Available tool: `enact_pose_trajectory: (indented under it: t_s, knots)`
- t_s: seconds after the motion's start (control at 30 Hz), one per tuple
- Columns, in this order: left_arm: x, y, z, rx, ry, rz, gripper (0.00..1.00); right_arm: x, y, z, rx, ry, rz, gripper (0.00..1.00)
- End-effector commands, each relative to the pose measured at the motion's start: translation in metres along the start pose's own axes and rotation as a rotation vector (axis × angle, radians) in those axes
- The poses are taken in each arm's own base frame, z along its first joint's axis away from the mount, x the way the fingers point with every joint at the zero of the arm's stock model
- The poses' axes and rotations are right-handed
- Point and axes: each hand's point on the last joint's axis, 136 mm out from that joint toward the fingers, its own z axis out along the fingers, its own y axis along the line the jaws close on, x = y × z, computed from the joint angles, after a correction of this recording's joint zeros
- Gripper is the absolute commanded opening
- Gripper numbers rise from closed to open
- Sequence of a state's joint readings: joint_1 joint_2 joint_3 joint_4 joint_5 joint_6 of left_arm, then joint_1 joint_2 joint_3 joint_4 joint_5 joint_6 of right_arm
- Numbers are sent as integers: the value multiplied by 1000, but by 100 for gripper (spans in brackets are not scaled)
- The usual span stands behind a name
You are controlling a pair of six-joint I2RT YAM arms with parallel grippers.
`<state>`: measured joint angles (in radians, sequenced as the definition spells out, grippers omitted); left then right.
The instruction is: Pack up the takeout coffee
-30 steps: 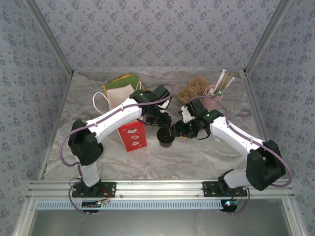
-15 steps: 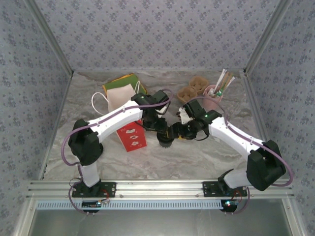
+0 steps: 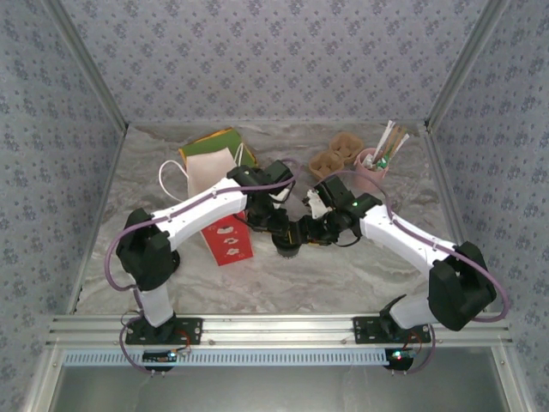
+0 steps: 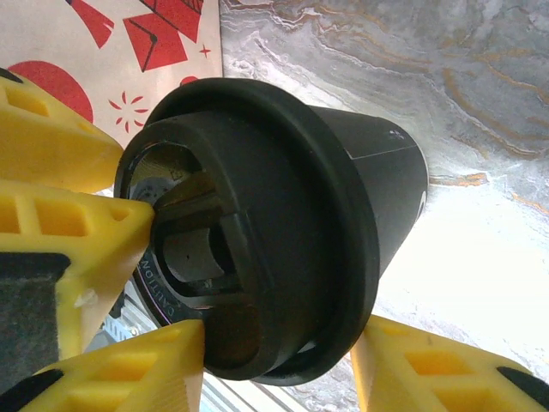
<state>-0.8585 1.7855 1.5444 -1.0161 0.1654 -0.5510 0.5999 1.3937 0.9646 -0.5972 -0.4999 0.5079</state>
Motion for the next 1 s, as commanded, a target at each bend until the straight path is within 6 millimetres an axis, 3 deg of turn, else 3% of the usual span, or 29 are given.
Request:
enact_pose_trajectory:
  t_s: [0.0, 0.17, 0.3, 0.77, 0.97]
  knots:
    - [17, 11, 15, -47, 60, -11, 34, 21, -24, 13, 69, 66, 36, 46]
    - [22, 15, 26, -56, 78, -16, 34, 33, -46, 19, 118, 92, 66, 43]
    - [25, 16, 30, -60, 88, -14, 34, 35, -51, 19, 128, 99, 74, 43]
    - [-12, -12, -23, -9, -37, 26, 41, -8, -3, -14, 39, -15, -2, 50]
    - [-19, -17, -32, -4, -59, 31, 43, -17, 7, -26, 17, -50, -10, 55]
